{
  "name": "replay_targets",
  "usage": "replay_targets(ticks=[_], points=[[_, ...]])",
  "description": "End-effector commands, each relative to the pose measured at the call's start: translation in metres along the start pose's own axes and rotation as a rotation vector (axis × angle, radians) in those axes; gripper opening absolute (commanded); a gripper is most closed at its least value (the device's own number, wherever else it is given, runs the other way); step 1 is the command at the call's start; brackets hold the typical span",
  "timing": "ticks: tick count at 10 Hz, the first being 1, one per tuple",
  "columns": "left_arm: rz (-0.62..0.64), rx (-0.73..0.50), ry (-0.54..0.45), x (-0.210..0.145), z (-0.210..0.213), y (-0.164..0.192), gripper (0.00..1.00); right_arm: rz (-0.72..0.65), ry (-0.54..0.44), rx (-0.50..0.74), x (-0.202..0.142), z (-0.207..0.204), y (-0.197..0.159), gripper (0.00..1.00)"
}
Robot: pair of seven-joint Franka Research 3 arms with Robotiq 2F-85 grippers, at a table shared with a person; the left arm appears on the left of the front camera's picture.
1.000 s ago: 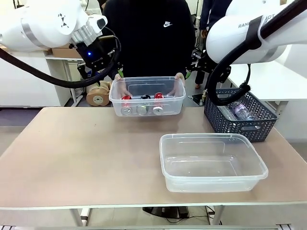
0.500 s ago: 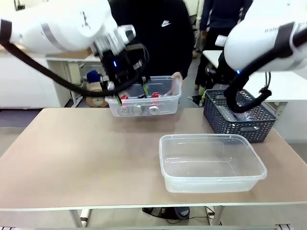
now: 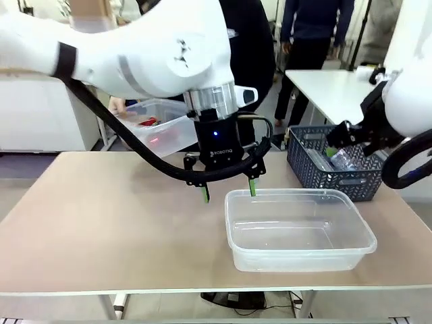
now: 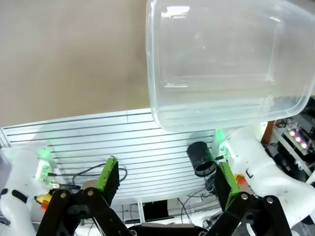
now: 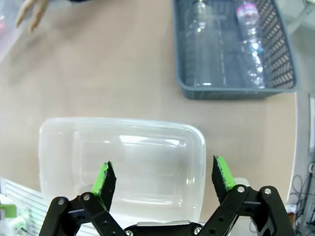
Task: Sort the waste into each basket.
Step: Pick up the Organizing box on the right side of the table and lift it.
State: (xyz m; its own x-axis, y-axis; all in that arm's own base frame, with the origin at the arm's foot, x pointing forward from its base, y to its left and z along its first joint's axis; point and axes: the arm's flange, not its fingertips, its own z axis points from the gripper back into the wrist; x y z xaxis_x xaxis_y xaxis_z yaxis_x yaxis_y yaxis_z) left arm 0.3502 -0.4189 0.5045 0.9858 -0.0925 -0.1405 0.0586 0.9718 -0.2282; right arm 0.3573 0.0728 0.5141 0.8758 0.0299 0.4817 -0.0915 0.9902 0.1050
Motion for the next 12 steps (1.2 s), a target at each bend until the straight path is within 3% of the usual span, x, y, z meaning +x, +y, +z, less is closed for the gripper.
replay_targets(ticks=[1,3,4,6,8,10,12], points=[[0.025,-0.021,-0.031,0.000,0.009,0.008,1.00,0.028,0.005,0.010,0.009,-0.001,0.009,1.00],[0.009,-0.006,-0.010,0.003,0.004,0.003,1.00,0.012,0.001,0.002,0.002,-0.001,0.005,1.00],[-0.080,-0.008,-0.042,-0.025,-0.013,0.010,1.00,0.060,0.082,0.023,-0.022,-0.005,0.000,1.00],[-0.106,0.019,-0.046,-0.069,-0.057,0.007,1.00,0.049,0.193,0.033,-0.057,-0.017,-0.018,1.00],[-0.161,-0.029,-0.035,-0.089,-0.090,0.003,1.00,0.046,0.243,0.031,-0.080,-0.035,-0.028,1.00],[-0.122,0.050,-0.056,-0.093,-0.138,-0.014,1.00,0.020,0.355,0.004,-0.101,-0.065,-0.040,1.00],[-0.074,0.092,-0.125,-0.092,-0.156,-0.013,1.00,0.044,0.471,-0.011,-0.132,-0.096,-0.038,1.00]])
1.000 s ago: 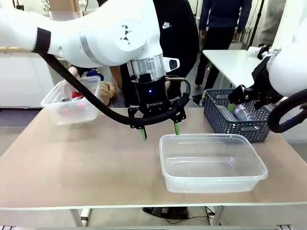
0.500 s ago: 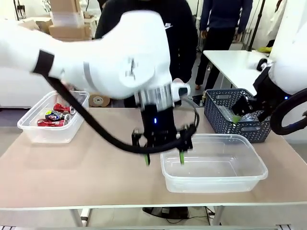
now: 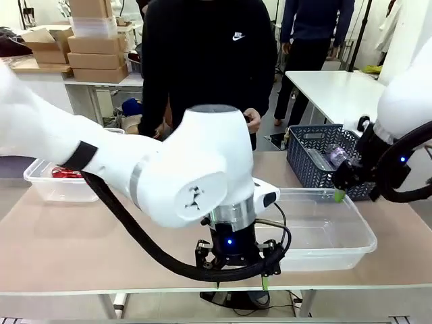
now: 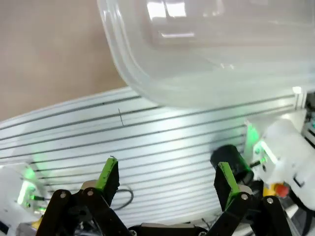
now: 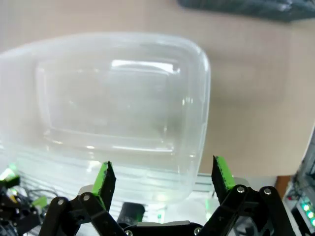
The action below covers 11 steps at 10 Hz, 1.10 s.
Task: Sort the waste into each basket.
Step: Pick up the Organizing box on the right side of the table and lift it.
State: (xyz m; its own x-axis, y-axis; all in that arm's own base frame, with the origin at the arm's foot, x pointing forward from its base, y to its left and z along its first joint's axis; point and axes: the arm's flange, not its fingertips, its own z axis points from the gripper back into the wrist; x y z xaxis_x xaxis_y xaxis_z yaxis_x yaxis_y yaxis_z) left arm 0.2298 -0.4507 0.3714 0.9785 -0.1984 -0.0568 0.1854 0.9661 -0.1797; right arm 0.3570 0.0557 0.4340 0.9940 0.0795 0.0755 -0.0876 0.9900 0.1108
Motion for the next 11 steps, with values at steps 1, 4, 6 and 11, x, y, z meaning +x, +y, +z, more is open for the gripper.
replay_targets(ticks=[1,4,6,11], points=[[0.043,0.015,-0.090,0.006,0.013,0.000,1.00,0.044,0.131,-0.012,-0.082,-0.085,-0.019,1.00],[-0.072,-0.198,-0.068,-0.016,0.078,0.003,1.00,0.034,0.233,-0.044,-0.094,-0.107,-0.030,1.00],[0.044,-0.068,-0.223,-0.005,0.086,0.015,1.00,0.066,0.222,-0.044,-0.089,-0.117,-0.023,1.00],[0.045,-0.054,-0.241,0.017,0.085,0.030,1.00,0.022,0.255,-0.039,0.000,-0.079,-0.014,1.00]])
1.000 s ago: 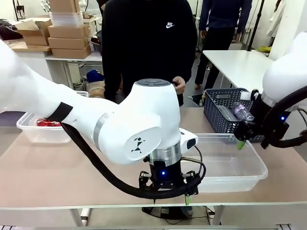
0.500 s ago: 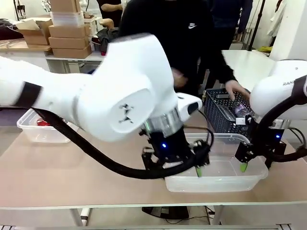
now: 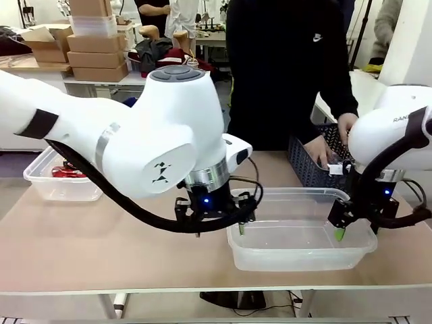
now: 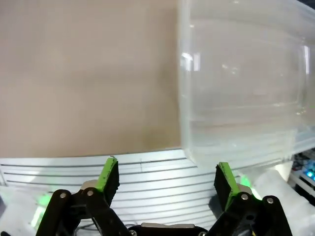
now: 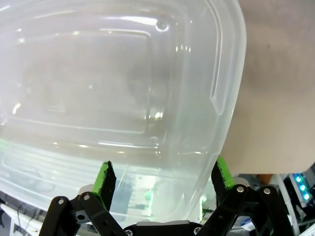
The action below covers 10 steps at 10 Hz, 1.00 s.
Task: Sort the waste into each basket.
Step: Pick up the Organizing box on the right side of the table and lift it.
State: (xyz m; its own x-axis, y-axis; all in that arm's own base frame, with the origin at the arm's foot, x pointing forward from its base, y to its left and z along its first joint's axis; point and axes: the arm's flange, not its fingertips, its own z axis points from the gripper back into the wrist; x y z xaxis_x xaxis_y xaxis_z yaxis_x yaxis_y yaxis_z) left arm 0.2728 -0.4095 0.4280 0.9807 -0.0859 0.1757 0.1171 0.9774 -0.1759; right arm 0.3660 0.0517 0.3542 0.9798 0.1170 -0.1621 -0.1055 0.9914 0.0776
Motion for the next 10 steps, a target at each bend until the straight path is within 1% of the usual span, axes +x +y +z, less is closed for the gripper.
replay_targets(ticks=[1,2,3,4,6,7,9,10], points=[[0.003,0.025,-0.001,0.005,-0.007,0.008,1.00,0.005,0.013,-0.005,-0.002,-0.001,-0.001,1.00],[0.017,0.080,-0.048,0.026,-0.020,0.002,1.00,0.005,0.013,-0.005,-0.002,-0.001,-0.001,1.00],[0.040,0.090,-0.009,0.048,-0.042,0.006,1.00,0.005,0.013,-0.005,-0.002,-0.001,-0.001,1.00],[0.039,0.075,0.017,0.060,-0.059,0.010,1.00,0.005,0.013,-0.005,-0.002,-0.001,-0.001,1.00],[-0.004,0.013,0.022,0.054,-0.076,0.005,1.00,0.005,0.013,-0.005,-0.002,-0.001,-0.001,1.00],[-0.003,-0.014,0.020,0.049,-0.081,0.001,1.00,0.005,0.013,-0.005,-0.002,-0.001,-0.001,1.00],[0.001,-0.064,0.040,0.045,-0.078,-0.003,1.00,0.005,0.013,-0.005,-0.002,-0.001,-0.001,1.00],[0.013,-0.028,0.034,0.045,-0.077,-0.001,1.00,0.005,0.013,-0.005,-0.002,-0.001,-0.001,1.00]])
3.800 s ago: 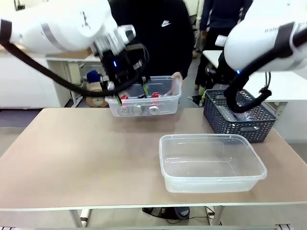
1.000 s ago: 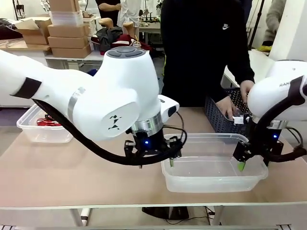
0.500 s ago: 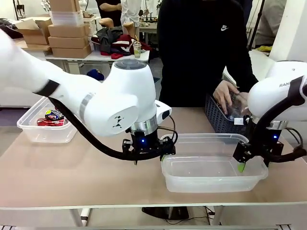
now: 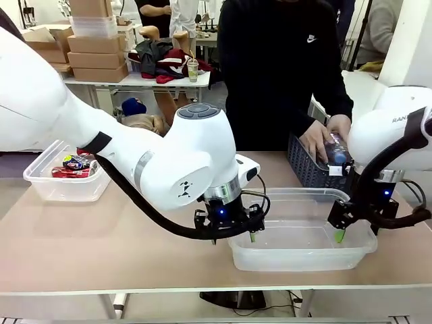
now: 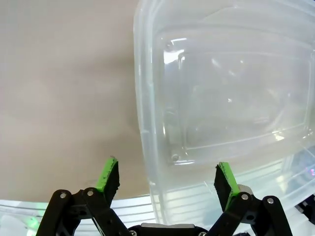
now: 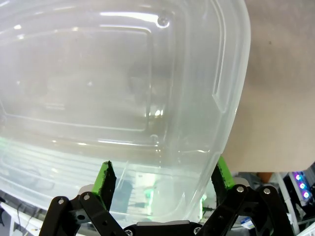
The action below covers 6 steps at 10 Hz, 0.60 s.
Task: Sort the waste into each basket.
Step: Pick up the Organizing box on the right side of the table and lift it.
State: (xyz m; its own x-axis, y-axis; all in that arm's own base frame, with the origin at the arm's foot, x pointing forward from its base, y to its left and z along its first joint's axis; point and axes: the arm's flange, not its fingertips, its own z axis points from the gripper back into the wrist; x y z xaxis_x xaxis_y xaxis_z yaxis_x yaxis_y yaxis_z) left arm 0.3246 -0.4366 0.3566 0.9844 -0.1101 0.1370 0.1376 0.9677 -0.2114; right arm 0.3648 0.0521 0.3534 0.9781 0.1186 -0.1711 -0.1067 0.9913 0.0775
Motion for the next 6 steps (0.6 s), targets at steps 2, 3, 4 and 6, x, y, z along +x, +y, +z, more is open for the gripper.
replay_targets(ticks=[2,3,4,6], points=[[0.032,0.064,-0.018,0.0045,0.0070,0.0083,0.41,0.000,0.000,0.000,0.0000,0.0000,0.0000,0.41],[0.037,0.070,-0.027,0.0042,0.0075,0.0093,0.40,-0.008,-0.040,-0.001,-0.0013,0.0018,0.0000,0.40],[0.042,0.066,-0.038,0.0040,0.0082,0.0100,0.00,-0.012,-0.085,0.015,-0.0026,0.0048,-0.0011,0.00],[0.055,0.076,-0.065,0.0042,0.0094,0.0109,0.00,-0.077,-0.195,-0.001,-0.0030,0.0071,-0.0025,0.00]])
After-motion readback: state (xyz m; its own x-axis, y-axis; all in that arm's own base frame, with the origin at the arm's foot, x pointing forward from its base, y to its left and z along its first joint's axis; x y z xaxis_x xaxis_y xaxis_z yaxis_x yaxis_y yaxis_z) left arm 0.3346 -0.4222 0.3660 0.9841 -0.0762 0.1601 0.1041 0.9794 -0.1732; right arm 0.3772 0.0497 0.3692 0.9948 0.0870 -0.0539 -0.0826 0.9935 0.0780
